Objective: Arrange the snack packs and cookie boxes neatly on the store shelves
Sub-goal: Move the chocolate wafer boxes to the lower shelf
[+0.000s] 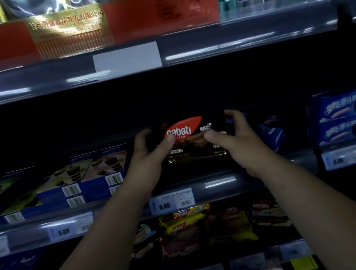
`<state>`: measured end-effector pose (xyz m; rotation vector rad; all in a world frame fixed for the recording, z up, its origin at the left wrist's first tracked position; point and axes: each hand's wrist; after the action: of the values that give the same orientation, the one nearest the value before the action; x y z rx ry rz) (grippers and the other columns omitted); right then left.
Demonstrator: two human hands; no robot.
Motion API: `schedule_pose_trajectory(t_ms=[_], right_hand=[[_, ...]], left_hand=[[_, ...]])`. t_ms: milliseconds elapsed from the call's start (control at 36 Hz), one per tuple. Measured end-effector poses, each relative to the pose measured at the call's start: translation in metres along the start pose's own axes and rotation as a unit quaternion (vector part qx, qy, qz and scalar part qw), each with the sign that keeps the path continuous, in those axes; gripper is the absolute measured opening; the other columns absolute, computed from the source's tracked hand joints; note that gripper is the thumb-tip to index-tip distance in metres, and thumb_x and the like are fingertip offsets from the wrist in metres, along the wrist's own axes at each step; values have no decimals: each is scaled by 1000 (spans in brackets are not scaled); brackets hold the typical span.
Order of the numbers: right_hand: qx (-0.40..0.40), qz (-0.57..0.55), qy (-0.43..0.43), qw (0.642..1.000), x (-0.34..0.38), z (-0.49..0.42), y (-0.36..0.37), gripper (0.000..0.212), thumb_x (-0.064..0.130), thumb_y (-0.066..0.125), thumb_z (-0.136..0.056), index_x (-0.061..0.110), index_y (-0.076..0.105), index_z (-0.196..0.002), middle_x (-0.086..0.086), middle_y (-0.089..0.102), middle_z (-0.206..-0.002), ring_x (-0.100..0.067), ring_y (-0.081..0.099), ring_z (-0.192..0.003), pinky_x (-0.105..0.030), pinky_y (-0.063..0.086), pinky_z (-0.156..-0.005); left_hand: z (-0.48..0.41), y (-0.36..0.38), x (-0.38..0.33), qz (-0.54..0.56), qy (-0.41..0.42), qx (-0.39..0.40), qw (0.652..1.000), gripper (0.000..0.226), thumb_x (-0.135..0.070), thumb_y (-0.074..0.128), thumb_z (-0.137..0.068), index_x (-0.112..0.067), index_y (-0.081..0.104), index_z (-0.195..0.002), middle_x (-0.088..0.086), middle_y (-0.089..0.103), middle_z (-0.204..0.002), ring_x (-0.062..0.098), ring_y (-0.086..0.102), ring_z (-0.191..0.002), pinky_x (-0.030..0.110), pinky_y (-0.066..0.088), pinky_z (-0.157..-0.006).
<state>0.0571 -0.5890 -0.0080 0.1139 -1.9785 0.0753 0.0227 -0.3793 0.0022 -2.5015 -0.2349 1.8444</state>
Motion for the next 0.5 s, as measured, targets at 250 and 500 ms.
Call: schedule_pose_trajectory(t_ms=[250,500], right_hand=[[-107,-42,14,993,17,64,-21,57,39,84,-63,45,50,-109,4,64,-116,-18,66,-104,-40,55,-85],[-239,-64,113,962,4,165,-73,64,41,80,-56,22,50,-110,-4,69,-107,-18,71,-90,-32,56,-62]], left_hand=[[34,35,-6,59,-64,88,992,86,-65,62,-77,-42,23,-150,-13,43,-145,15,39,-134,37,42,-102],[86,107,39,72,-158,193,966,97,-70,64,-63,-39,29,-148,-9,49,-144,20,54,-124,44,50,-96]])
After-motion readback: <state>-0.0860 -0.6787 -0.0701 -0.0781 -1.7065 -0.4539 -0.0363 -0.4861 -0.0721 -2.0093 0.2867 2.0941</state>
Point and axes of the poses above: each hand's wrist, its own z-axis away from the middle knuckle, its own y-axis out of the palm, x = y × z
